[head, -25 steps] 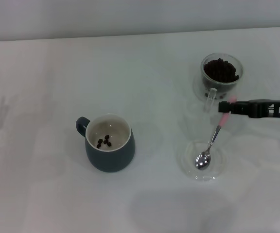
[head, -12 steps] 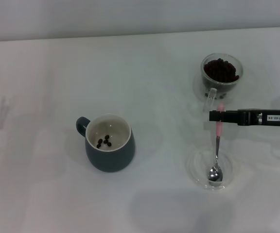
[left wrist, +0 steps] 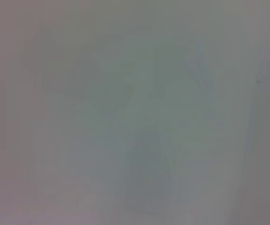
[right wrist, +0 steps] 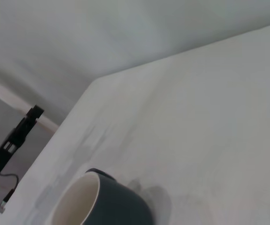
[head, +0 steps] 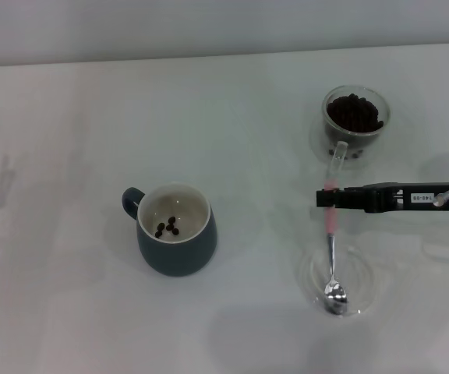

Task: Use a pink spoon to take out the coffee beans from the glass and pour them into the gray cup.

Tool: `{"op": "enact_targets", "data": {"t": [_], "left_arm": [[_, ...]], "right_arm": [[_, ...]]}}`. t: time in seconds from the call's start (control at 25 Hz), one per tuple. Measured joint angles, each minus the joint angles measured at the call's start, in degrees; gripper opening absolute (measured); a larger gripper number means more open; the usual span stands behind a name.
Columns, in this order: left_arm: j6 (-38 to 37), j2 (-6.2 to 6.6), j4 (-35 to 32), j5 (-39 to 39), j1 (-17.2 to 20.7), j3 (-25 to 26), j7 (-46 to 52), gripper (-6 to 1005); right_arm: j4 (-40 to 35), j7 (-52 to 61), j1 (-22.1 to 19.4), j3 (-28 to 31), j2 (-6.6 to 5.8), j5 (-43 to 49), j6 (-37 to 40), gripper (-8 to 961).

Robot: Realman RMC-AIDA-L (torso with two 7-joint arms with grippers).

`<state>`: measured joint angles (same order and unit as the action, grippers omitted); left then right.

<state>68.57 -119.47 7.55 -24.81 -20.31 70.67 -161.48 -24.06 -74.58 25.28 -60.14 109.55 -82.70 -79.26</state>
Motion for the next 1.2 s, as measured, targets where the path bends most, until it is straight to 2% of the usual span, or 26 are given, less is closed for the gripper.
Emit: {"op": "enact_targets", "data": {"t": [0.12,0.32,0.4,0.52,0.6,0.64,0.76,0.84,1.0,1.2], "left_arm": [[0.2,-0.05,0.0,0.0,0.0,0.0,0.0,833],[0.2,-0.05,0.0,0.0,0.1,0.0,0.0,833],[0.2,-0.06,0.0,0.1,0.2,0.0,0.0,833],[0.3,-0.06,0.0,0.0,0.5,0.0,0.0,833],[0.4,-0.06,0.0,0.0,0.6,0.0,0.0,833],[0.4,-0.06,0.0,0.0,0.6,0.0,0.0,833],[0.4,-0.06,0.0,0.0,0.6,0.0,0.0,833],[0.3,-0.06,0.0,-0.1,0.6,0.0,0.0,833],[0.1,-0.06,0.1,-0.1,0.6,0.1,0.0,833],[-0.1,-0.06,0.1,-0.2,0.5,0.3,0.0,833]], "right_arm": [[-0.3,-0.3,0.0,0.5,0.08,0.0,0.3,167],[-1.6,-1.2,-0.3,1.8,0.06,-0.2,0.5,389],[-1.9,-2.2,-0.5,3.1,0.06,-0.2,0.4,441],[-2.3,-6.1,-0.9,7.4,0.14,-0.4,-0.5,519],[-2.8,-9.8,-1.6,12.0,0.79,-0.6,-0.9,545],[-3.0,-12.2,-2.2,15.3,1.54,-0.6,-0.9,545],[-2.7,-22.2,-3.7,27.3,4.33,-1.0,0.6,546],[0.5,-31.5,-4.2,34.5,5.45,-2.6,1.3,546],[9.5,-54.4,-4.5,40.7,5.34,-8.7,2.5,546],[17.9,-78.2,-4.5,42.3,5.44,-19.3,4.9,547]]}}
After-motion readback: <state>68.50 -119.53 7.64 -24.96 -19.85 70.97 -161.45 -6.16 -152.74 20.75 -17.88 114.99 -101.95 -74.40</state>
